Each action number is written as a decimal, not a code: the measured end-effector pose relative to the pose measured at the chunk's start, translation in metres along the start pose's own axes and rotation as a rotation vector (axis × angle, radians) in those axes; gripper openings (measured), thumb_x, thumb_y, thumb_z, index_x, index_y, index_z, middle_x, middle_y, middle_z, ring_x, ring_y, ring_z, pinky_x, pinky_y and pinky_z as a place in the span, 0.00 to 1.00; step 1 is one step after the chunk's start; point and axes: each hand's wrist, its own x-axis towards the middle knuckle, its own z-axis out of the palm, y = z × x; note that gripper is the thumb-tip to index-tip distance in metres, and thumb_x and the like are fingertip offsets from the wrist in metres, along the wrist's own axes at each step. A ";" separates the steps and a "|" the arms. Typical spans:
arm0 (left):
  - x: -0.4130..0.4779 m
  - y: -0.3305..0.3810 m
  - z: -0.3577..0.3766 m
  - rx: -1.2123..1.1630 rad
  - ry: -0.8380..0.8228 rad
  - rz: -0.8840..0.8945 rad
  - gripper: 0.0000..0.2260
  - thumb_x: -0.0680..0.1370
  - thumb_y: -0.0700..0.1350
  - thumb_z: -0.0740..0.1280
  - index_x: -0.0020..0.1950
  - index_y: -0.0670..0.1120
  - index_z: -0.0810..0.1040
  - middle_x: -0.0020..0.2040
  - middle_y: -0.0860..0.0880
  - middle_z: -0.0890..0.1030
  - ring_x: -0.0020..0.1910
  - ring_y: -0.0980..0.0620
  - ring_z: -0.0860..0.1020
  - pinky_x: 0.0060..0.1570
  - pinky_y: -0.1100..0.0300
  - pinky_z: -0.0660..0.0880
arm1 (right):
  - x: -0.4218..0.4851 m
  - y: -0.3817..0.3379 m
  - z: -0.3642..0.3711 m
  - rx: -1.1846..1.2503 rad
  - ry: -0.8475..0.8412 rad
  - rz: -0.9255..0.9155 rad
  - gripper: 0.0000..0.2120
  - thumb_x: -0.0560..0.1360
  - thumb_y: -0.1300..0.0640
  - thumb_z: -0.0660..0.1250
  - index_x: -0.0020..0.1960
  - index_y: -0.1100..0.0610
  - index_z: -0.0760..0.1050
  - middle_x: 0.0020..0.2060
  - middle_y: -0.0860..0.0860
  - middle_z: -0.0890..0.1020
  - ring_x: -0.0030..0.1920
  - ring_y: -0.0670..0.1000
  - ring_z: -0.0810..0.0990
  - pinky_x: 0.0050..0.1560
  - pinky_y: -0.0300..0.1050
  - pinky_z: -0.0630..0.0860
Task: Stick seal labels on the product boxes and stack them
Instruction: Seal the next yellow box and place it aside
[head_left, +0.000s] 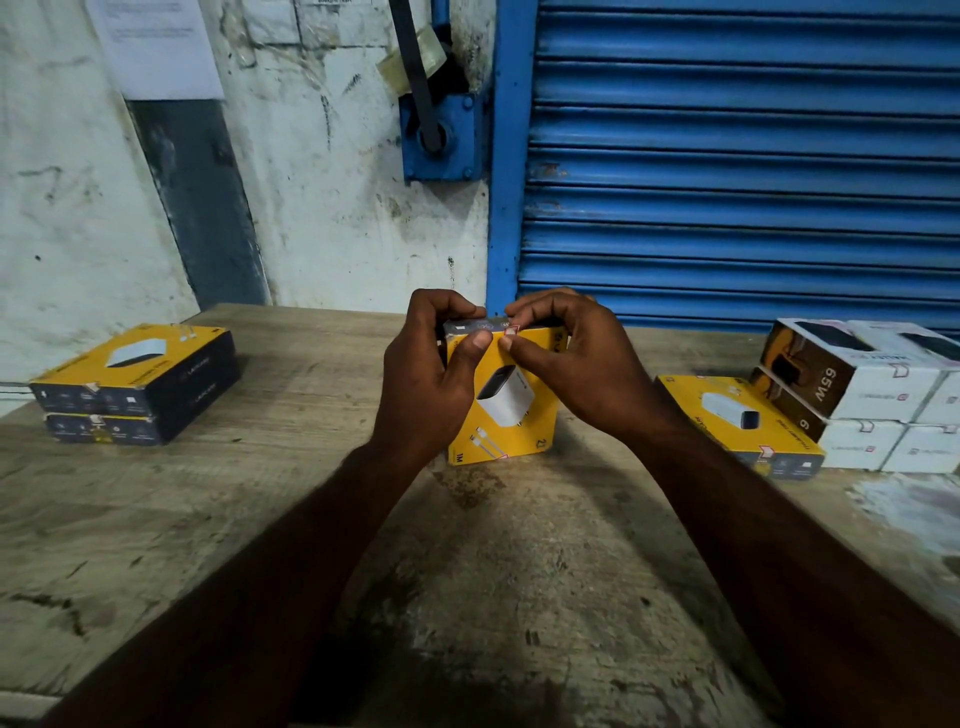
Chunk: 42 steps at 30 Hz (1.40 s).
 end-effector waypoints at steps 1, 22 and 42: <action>0.000 0.000 0.000 -0.001 -0.002 0.001 0.11 0.79 0.44 0.68 0.58 0.48 0.70 0.53 0.49 0.81 0.52 0.57 0.81 0.51 0.57 0.79 | 0.000 0.000 0.000 0.005 -0.002 0.002 0.06 0.69 0.48 0.73 0.45 0.46 0.80 0.52 0.45 0.83 0.59 0.51 0.80 0.61 0.59 0.76; 0.001 -0.001 0.000 -0.035 -0.007 -0.035 0.11 0.78 0.44 0.68 0.57 0.48 0.69 0.54 0.50 0.82 0.52 0.59 0.81 0.51 0.60 0.79 | -0.001 0.000 0.001 0.110 0.010 0.093 0.03 0.74 0.55 0.76 0.45 0.53 0.83 0.51 0.46 0.84 0.56 0.45 0.81 0.59 0.52 0.77; 0.002 -0.001 -0.001 -0.063 -0.010 -0.065 0.11 0.78 0.46 0.68 0.57 0.49 0.70 0.53 0.53 0.82 0.52 0.57 0.82 0.51 0.58 0.79 | -0.004 -0.002 -0.003 0.149 -0.002 0.126 0.12 0.75 0.56 0.75 0.58 0.56 0.82 0.55 0.48 0.83 0.57 0.44 0.81 0.57 0.38 0.76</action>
